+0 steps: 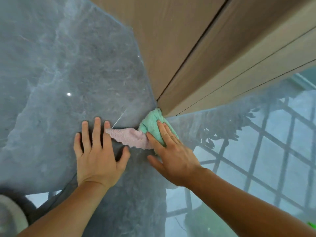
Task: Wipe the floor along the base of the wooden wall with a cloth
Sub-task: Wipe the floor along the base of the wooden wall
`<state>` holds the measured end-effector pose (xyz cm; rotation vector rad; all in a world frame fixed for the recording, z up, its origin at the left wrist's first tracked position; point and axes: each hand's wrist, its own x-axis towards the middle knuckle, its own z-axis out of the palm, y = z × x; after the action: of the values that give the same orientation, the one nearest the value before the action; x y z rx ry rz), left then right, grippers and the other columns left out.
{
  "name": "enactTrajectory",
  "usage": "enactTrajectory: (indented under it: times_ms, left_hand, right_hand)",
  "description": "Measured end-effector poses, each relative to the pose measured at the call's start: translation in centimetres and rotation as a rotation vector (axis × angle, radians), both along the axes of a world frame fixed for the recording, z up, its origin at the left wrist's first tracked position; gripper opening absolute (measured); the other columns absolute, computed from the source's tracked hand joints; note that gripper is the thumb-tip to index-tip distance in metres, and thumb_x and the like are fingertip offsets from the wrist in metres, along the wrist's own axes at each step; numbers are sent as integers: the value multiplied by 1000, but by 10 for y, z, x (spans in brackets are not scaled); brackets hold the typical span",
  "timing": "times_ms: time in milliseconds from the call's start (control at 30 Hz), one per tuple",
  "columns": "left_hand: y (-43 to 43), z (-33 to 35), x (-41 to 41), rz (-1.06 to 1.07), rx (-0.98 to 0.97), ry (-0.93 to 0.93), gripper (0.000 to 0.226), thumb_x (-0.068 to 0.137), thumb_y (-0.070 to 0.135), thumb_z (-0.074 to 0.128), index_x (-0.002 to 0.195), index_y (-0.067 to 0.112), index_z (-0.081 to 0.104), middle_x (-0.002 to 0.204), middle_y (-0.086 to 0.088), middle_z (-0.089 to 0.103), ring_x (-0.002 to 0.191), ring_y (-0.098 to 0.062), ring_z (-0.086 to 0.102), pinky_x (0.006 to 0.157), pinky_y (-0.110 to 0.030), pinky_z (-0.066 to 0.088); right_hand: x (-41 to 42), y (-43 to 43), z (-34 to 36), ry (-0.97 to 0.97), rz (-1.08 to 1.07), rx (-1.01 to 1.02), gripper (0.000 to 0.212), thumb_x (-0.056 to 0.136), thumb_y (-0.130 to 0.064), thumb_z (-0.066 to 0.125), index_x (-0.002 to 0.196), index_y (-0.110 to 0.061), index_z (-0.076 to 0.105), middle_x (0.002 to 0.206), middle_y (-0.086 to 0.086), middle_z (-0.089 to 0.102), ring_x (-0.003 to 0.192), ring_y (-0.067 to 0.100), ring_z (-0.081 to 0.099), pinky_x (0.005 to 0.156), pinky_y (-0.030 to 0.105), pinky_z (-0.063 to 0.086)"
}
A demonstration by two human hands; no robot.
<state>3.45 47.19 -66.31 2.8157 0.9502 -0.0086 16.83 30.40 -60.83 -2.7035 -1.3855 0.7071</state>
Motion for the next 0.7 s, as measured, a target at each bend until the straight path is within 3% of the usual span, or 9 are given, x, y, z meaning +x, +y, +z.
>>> enactTrajectory:
  times_ms: [167,267,433,700]
  left_hand:
    - [-2,-6,-2,10,8,-58,88,84,62,39,154,12,25,164,-16,27,153,-42,15,121,-58,12]
    - [-2,-9,-3,-4,-2,-94,88,85,64,40,154,12,24,164,-16,26,153,-42,14,121,-59,12]
    - [-3,-8,-2,0,-24,-93,89,83,64,37,154,13,22,166,-14,22,154,-41,12,122,-60,11]
    - [1,-15,-4,3,-8,-57,85,86,61,39,154,14,20,166,-15,21,153,-41,13,121,-60,12]
  right_hand:
    - [-7,-5,0,98,-82,47,65,94,-57,33,152,-35,14,165,7,-9,151,23,-9,114,38,0]
    - [-7,-6,5,144,-148,82,61,94,-52,42,150,-32,26,165,7,1,152,25,1,120,40,11]
    - [-7,-34,9,131,-227,139,47,96,-45,44,141,-31,45,163,5,18,150,24,13,116,44,28]
    - [-13,-67,1,123,-438,228,40,95,-34,45,134,-29,53,160,5,27,149,24,19,113,42,34]
